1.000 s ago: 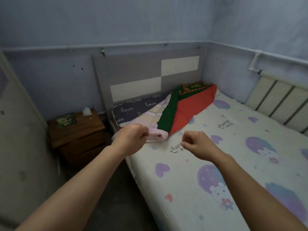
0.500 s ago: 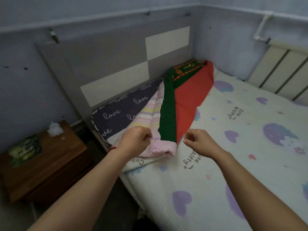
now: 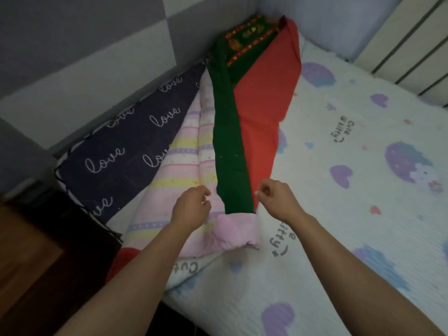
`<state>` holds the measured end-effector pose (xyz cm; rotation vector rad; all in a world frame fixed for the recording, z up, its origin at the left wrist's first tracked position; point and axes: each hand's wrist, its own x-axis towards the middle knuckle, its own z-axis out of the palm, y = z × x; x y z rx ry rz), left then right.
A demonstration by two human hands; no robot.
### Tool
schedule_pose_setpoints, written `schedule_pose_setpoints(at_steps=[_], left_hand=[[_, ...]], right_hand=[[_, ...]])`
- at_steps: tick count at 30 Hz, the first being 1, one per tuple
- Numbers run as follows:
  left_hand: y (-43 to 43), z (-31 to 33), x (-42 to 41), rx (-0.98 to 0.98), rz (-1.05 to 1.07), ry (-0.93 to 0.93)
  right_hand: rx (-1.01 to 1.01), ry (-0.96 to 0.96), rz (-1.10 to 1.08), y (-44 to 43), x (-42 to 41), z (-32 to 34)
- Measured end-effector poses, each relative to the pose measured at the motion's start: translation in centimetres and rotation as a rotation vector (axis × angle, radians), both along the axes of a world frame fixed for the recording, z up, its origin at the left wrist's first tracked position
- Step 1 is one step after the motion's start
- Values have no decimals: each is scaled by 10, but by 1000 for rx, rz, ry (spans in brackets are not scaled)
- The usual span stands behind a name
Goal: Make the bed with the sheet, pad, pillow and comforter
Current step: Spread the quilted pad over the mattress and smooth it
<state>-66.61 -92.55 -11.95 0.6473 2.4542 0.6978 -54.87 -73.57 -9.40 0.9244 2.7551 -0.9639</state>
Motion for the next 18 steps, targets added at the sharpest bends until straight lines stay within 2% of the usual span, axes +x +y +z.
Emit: schedule_pose_setpoints(at_steps=[3,7,10,13,15,18], left_hand=[[29,-56,-6,-67,49,-111],[53,-108,-7,-116,117,-133],[66,-133,-10,-63,159,-156],[70,-144,-11,88,179,-256],[68,-139,-16,183,165,-200],[52,-132,-36,224,122,42]], right_hand=[[-38,-19,-108,6,-15,-52],[-53,-45,-181,10,-33,-110],[8,-55,-187,12,-41,-144],[49,-77,-214,12,-49,-163],[62,-79,-222,13,-51,-168],[36,-89,-227,13,-57,-173]])
